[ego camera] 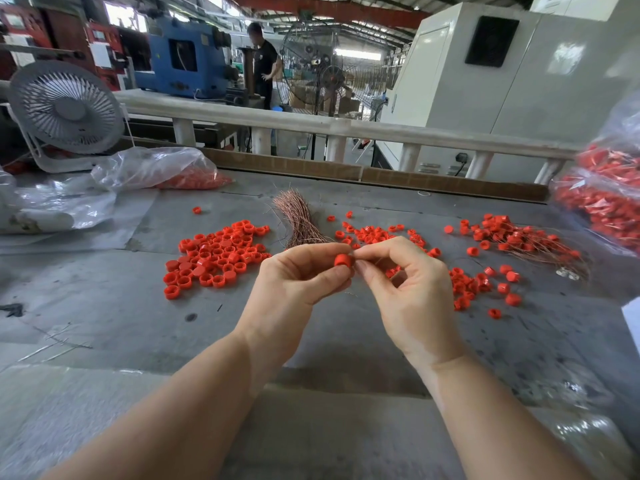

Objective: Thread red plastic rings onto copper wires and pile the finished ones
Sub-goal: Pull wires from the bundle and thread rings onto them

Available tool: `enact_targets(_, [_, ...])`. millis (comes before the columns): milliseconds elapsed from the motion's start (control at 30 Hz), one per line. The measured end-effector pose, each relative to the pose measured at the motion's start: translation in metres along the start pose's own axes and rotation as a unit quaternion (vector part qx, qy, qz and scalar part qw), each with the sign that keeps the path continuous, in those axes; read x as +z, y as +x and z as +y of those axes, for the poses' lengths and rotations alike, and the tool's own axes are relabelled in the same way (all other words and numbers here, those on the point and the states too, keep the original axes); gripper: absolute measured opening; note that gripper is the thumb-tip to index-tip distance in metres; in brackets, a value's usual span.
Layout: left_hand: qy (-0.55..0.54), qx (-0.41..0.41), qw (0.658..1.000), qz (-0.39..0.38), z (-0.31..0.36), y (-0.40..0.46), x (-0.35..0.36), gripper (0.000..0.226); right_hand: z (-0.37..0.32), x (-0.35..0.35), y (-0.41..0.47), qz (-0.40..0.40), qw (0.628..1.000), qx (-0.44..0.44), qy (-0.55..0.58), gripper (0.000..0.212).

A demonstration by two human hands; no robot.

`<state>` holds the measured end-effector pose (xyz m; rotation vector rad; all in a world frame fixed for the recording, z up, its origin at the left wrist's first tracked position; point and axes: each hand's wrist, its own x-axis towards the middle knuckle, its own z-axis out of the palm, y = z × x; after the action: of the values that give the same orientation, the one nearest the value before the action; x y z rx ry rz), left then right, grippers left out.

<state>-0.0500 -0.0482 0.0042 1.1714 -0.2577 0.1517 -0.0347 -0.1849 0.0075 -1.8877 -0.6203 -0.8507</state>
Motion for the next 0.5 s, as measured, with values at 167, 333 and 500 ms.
enact_targets(167, [0.018, -0.008, 1.000, 0.019, -0.0010, 0.0004, 0.0014, 0.016, 0.0000, 0.0006, -0.0013, -0.013, 0.999, -0.019, -0.033, 0.011])
enact_targets(333, [0.048, -0.008, 0.998, 0.034, -0.0015, 0.0021, -0.0010, 0.008, -0.0011, 0.0032, -0.0026, -0.029, 0.999, -0.010, -0.039, 0.006])
enact_targets(500, [-0.001, -0.018, 0.999, 0.048, -0.0016, 0.0036, -0.0024, 0.011, -0.0006, 0.0029, -0.0028, -0.040, 0.997, -0.009, -0.060, 0.005])
